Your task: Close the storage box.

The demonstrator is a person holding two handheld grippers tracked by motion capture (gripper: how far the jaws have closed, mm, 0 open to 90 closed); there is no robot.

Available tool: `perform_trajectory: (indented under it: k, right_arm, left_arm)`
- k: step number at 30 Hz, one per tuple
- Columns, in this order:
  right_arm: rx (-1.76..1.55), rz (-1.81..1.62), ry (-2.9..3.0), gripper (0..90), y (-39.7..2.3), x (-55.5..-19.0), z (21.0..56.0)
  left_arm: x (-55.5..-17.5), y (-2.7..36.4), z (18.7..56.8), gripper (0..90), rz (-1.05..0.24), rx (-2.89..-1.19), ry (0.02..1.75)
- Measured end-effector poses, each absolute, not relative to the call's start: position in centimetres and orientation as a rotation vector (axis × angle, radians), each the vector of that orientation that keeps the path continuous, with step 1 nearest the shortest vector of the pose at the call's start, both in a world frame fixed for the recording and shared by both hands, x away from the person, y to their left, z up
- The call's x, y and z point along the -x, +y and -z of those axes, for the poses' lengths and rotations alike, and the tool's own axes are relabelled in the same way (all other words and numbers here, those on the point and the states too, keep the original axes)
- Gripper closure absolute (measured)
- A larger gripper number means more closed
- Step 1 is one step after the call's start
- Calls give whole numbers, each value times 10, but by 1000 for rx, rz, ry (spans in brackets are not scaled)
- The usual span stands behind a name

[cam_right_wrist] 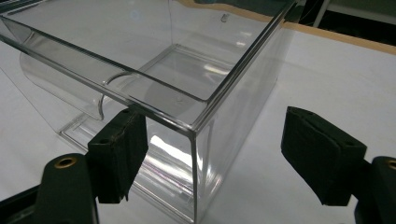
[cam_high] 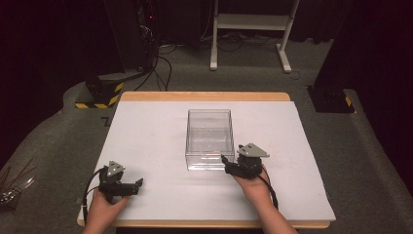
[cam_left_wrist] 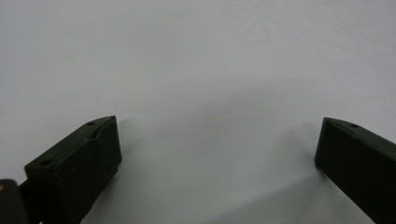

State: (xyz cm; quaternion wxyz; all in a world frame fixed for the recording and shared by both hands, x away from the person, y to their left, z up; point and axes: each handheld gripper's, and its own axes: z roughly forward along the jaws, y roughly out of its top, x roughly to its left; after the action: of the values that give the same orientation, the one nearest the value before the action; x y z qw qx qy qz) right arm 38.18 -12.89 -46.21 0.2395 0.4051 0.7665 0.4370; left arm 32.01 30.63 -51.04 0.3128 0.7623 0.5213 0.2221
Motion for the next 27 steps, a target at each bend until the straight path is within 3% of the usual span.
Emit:
perform_trajectory:
  k: [27]
  right_arm:
    - [-1120,-1215,2118,249,-135,-372,462]
  left_arm:
    - [-320,306,510,5,-586,-2010,1375]
